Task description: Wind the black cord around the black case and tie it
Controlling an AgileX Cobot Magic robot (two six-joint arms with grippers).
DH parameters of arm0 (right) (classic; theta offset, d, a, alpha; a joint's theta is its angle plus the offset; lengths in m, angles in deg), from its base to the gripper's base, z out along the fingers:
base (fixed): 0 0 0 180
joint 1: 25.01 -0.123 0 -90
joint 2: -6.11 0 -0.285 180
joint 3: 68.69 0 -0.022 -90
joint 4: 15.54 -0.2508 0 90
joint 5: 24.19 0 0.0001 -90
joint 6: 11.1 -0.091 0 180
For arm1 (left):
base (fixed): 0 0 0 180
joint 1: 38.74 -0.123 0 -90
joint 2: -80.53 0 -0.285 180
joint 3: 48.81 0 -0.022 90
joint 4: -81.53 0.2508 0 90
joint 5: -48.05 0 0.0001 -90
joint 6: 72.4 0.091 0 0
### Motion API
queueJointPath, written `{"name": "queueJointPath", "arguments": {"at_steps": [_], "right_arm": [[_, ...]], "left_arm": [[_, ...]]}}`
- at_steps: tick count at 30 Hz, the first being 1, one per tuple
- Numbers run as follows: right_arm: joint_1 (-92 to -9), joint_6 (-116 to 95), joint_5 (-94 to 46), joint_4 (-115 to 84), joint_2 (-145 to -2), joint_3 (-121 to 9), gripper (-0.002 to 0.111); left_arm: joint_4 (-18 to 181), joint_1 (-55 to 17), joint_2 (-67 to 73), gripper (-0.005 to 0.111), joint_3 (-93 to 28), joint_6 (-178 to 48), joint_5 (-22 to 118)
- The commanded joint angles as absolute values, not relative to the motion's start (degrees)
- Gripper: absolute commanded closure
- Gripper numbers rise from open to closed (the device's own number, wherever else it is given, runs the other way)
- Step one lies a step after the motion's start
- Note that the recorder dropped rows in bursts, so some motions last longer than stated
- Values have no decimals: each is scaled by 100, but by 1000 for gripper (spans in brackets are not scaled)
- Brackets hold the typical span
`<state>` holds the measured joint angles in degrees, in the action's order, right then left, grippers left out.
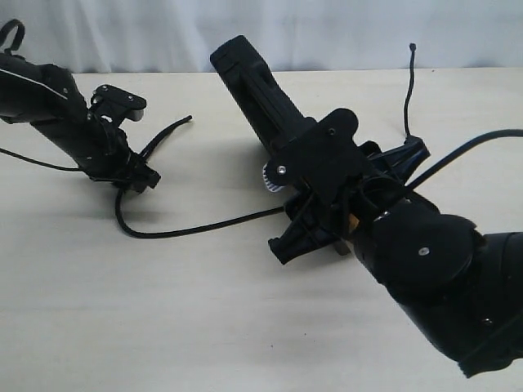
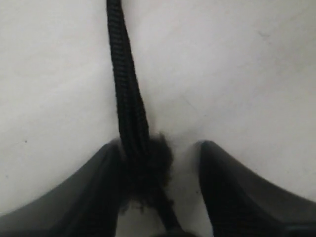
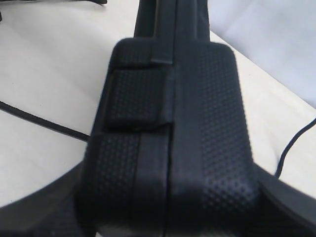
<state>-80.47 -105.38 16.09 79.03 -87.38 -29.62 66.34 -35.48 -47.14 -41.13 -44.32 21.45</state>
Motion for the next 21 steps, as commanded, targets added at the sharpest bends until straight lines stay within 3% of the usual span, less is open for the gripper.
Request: {"name": "queueJointPath", "arguments": {"at_steps": [1,3,10,21], "right_arm": [[-8026,-10534,1626,7919,-8683,-3006,103],[-8026,-10638,1626,7838,-8683,-3006,103],[-7943,-11198,1586,7672,-8683,-3006,103],[-7002,-11638,37,7256,-8683,-3006,104]], "left_arm": [[6637,-3514,-4812,92,-4102,-4542,1809],[6637,-3514,-4715,107,-4102,-4518,1661],[6108,-3500,-3706,107,-3749,-3679,1716],[3888,-3500,-876,107,-1573,198,2744]]}}
